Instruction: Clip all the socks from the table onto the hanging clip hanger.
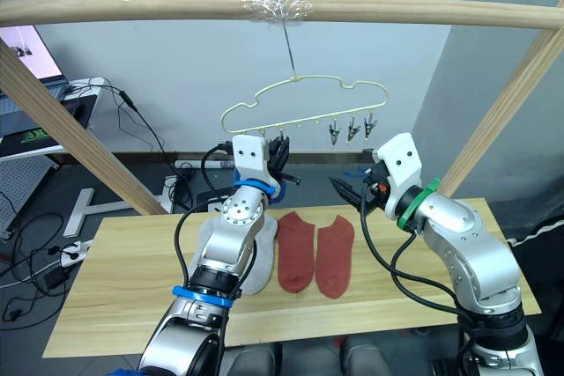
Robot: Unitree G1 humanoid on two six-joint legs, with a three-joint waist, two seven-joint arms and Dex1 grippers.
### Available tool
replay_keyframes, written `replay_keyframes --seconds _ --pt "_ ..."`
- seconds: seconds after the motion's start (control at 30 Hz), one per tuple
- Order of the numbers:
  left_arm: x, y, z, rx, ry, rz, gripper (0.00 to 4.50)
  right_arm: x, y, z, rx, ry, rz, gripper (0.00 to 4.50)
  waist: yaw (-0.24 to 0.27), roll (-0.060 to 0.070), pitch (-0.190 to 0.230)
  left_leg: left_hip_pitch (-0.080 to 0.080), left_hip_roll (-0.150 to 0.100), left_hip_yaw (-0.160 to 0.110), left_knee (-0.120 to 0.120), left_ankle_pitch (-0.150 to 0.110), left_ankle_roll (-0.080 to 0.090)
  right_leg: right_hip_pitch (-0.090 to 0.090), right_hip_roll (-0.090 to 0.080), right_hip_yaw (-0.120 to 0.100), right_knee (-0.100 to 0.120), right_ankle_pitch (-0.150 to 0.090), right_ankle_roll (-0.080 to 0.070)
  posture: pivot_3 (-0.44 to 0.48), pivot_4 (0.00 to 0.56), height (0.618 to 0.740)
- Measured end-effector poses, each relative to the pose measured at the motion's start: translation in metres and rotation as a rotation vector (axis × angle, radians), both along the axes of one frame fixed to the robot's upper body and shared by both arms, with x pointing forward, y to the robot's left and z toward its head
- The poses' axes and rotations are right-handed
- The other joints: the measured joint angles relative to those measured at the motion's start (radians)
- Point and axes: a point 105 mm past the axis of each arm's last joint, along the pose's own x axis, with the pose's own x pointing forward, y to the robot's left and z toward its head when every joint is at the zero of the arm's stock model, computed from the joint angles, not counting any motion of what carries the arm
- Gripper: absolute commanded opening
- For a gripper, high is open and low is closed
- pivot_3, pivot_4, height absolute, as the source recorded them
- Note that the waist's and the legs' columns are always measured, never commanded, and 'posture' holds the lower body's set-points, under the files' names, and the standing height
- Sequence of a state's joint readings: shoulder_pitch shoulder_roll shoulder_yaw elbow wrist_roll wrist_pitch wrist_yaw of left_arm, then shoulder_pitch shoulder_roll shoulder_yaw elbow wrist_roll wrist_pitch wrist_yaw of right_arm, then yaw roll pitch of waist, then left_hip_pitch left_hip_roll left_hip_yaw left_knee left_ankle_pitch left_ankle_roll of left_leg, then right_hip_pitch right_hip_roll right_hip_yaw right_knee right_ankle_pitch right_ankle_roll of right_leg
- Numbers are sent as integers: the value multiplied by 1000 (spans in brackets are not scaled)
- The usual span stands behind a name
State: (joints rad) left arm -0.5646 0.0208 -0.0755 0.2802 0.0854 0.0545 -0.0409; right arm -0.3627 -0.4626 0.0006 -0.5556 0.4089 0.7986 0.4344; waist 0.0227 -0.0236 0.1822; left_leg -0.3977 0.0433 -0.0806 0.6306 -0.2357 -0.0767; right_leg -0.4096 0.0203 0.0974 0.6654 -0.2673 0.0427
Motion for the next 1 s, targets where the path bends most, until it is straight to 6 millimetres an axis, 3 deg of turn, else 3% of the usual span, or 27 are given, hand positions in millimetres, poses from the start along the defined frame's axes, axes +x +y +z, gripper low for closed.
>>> replay_keyframes --seconds 0.2,0.6,0.73,0.87,1.0 --pt "-1 -2 -1 -2 1 0 2843 0 0 0 1 1 2 4500 0 0 0 0 0 0 0 0 0 0 0 0 0 0 0 63 155 740" --pt "-1 -6 -1 -5 2 5 2843 0 -1 0 -2 2 1 4500 0 0 0 0 0 0 0 0 0 0 0 0 0 0 0 57 156 740" --pt "-1 -6 0 -6 -3 9 2006 0 -1 0 -2 3 -1 4500 0 0 0 0 0 0 0 0 0 0 0 0 1 0 0 57 156 740" --pt "1 -6 7 -7 -21 11 789 -1 -1 -2 -2 9 -7 4500 0 0 0 0 0 0 1 0 0 0 0 0 1 0 0 57 156 740" --pt "2 -5 10 -9 -29 14 21 -1 -3 -5 -2 18 -19 4500 0 0 0 0 0 0 1 0 0 0 0 0 1 0 0 57 156 740"
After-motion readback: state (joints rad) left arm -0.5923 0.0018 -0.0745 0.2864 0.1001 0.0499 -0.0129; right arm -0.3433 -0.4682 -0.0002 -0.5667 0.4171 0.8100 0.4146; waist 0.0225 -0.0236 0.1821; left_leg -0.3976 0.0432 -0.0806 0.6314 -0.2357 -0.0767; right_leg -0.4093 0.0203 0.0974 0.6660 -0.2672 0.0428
